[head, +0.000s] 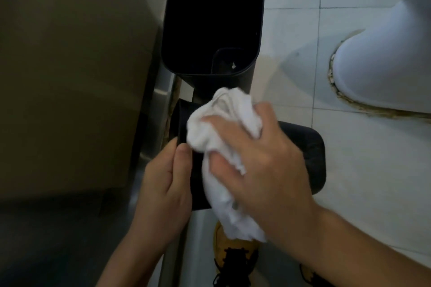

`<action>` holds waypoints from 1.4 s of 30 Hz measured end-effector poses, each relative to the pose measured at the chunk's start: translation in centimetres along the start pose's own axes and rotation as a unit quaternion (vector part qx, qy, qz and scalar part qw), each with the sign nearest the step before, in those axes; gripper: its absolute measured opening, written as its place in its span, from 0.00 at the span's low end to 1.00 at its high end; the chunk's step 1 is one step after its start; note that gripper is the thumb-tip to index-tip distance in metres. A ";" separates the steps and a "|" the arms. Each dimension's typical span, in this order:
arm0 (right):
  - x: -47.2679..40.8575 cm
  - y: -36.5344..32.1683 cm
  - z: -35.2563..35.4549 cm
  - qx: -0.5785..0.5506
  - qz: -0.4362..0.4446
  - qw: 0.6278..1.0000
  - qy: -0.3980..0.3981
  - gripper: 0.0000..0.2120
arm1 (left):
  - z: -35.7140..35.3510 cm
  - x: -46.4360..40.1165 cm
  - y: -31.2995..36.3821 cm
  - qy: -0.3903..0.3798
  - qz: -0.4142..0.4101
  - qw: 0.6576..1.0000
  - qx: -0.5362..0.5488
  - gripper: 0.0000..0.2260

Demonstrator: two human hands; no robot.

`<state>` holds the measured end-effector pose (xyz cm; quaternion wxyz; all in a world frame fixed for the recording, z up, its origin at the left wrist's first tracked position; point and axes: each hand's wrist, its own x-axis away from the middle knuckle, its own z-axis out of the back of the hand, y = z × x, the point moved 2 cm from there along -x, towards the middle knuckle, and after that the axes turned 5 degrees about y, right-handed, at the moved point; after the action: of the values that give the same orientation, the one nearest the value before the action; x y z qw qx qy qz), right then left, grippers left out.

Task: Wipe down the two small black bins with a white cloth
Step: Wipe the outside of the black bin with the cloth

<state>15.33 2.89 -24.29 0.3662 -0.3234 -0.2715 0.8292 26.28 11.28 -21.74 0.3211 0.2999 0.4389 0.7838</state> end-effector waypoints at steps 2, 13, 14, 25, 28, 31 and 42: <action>-1.2 2.2 0.6 0.020 -0.083 0.996 0.002 0.16 | -0.1 0.2 -0.1 0.016 -0.003 1.000 -0.023 0.16; 0.8 -0.5 -0.5 -0.026 -0.019 0.999 -0.004 0.19 | -0.1 0.6 -0.6 0.045 0.033 0.998 -0.009 0.15; 1.0 0.9 -0.2 -0.017 -0.031 0.999 -0.002 0.19 | -0.2 0.5 -0.5 0.048 0.027 0.998 -0.013 0.16; 3.1 15.2 6.4 0.145 -0.286 0.947 0.023 0.16 | -0.8 -0.4 1.5 0.040 0.054 0.997 -0.049 0.19; 3.2 12.3 7.3 0.111 -0.260 0.956 0.081 0.17 | -0.9 -0.3 1.6 0.033 0.042 0.996 -0.067 0.21; 2.9 5.6 5.5 0.015 -0.135 0.988 0.068 0.16 | -1.0 -0.4 1.3 0.037 0.019 0.995 -0.087 0.22; 5.2 13.7 5.2 0.114 -0.194 0.974 0.014 0.16 | -0.4 -0.4 0.3 0.025 0.059 0.987 -0.148 0.19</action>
<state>2.85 -2.18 -32.13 0.5584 -0.2323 -0.2276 0.7631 26.16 10.59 -21.71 0.3038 0.2554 0.3075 0.8648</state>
